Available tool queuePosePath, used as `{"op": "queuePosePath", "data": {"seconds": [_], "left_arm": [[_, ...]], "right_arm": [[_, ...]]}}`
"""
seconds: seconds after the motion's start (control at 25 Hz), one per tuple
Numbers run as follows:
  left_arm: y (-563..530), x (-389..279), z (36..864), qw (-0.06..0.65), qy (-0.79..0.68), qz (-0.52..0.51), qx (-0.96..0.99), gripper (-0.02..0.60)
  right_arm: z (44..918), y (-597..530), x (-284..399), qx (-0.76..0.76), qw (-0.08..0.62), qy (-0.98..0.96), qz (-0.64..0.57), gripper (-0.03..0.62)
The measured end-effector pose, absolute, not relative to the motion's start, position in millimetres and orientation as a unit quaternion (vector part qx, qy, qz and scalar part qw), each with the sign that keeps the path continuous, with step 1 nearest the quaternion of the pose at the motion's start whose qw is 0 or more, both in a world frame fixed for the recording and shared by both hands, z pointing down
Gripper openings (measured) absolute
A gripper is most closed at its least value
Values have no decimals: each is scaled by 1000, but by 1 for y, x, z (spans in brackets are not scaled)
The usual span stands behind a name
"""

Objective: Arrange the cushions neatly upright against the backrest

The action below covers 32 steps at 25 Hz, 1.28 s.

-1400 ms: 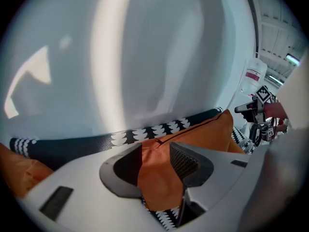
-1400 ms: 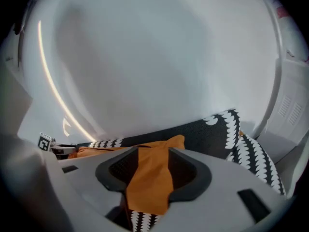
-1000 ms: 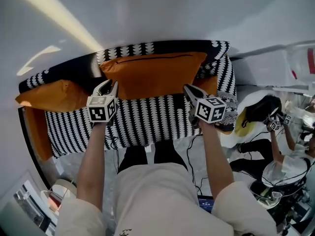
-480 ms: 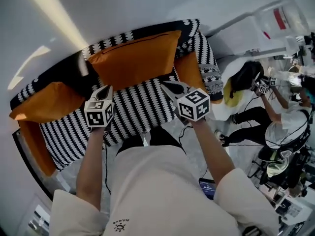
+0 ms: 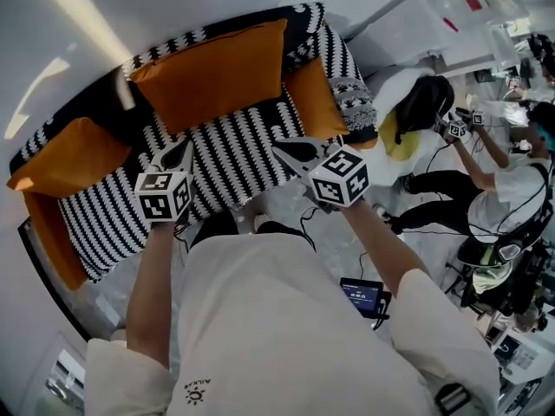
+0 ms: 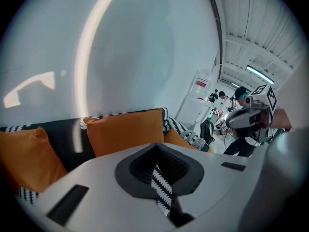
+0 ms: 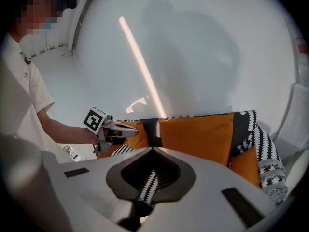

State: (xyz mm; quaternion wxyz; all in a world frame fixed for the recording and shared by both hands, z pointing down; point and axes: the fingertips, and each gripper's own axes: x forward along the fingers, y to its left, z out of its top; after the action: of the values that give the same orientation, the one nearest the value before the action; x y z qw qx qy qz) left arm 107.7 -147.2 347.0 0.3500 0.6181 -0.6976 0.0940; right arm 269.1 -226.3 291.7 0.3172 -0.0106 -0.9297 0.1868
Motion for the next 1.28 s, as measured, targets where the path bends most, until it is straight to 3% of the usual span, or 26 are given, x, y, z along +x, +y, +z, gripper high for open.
{"op": "queuePosePath", "data": {"seconds": [0.28,0.6,0.84,1.28], "left_arm": [[-110,216,337,346,-731,98,580,18],[-36,291,315,349,-767,84,532,18],[16,272,292,328,-806,60,490,18],[93,238,274,319,-823,32,469,18]], "right_arm": [[287,-197,366,-44,285,-940,183,23],[265,-148,404,-98,243,-953,155,23],[235,-114,384,-108,196,-962,157,21],[212,-70,363,-79,179,-965,176,21]]}}
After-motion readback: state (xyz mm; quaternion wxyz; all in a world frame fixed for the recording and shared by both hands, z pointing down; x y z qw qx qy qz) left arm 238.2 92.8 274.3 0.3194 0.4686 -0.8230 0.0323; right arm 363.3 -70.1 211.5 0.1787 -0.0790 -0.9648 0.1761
